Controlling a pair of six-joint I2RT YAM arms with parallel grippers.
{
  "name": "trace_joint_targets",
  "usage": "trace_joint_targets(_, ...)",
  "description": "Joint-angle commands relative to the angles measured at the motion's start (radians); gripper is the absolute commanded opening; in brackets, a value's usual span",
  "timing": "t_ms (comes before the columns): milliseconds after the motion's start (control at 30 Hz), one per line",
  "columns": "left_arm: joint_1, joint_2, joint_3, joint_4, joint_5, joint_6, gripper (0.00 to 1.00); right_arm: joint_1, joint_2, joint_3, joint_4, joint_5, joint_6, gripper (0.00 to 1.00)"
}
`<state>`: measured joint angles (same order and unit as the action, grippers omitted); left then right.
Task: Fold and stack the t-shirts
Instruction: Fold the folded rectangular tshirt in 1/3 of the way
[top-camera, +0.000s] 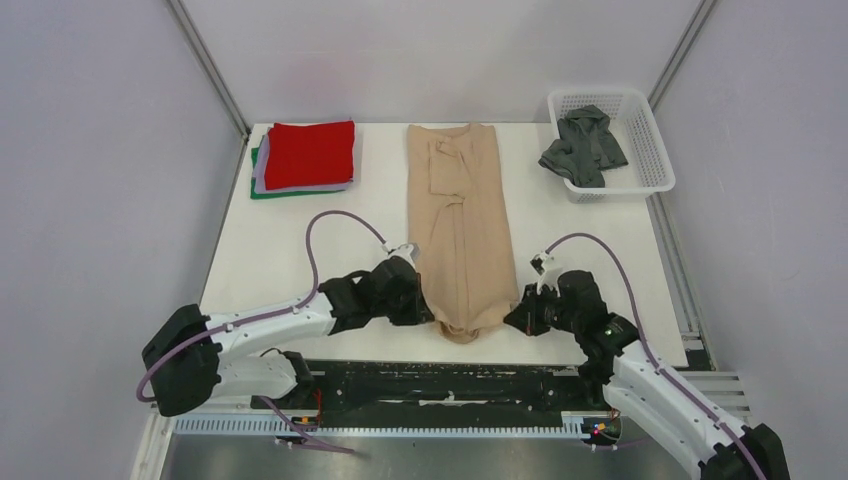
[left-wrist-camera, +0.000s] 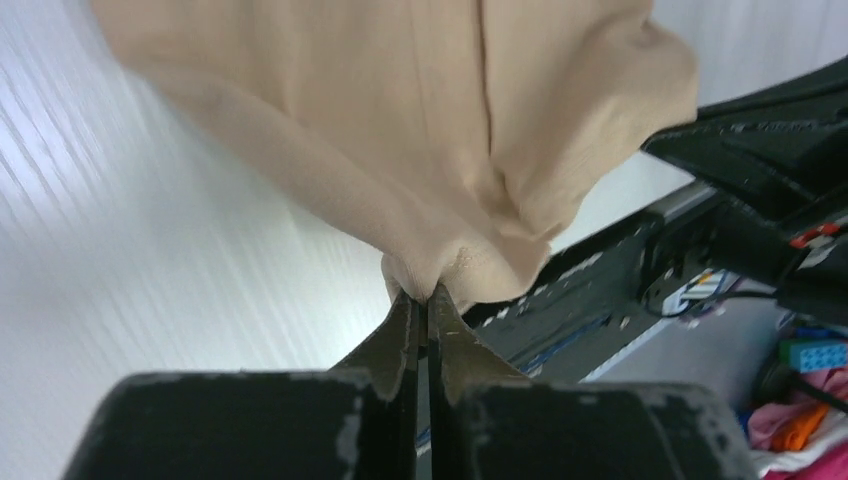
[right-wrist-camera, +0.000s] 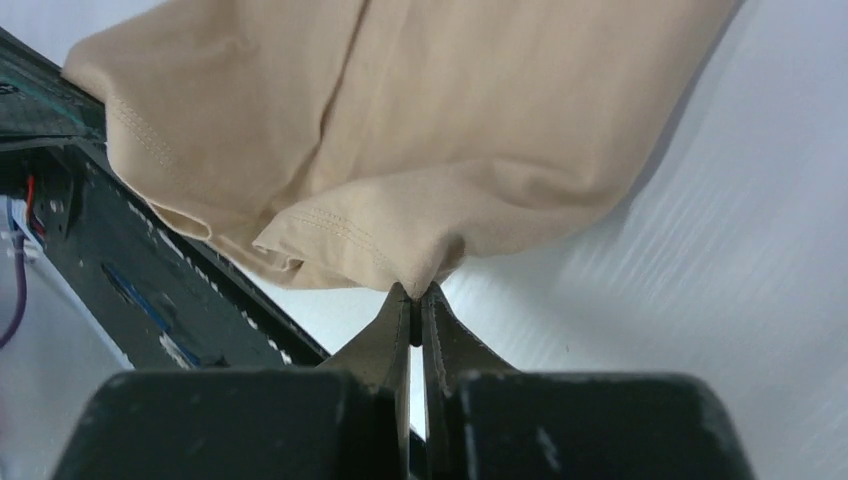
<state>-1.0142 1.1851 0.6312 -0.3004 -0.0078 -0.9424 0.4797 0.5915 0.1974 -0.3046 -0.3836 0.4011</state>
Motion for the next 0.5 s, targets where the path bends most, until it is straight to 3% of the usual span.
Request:
trace_joint_targets(0,0.093,0.048,0.084,0.087,0.003,0.108,0.02,0.001,0.094,0.118,0.174,0.105,0.012,0.00)
trace_joint_targets(167,0.210,0.156,0.157,0.122,0.080,0.155,0.02,0.000,0.230,0.194,0.244,0.263,0.024,0.00)
trace_joint_targets(467,0.367,0.287,0.325,0.119,0.077,0.241,0.02,-0.013,0.462,0.366,0.297,0.370,-0.028,0.00)
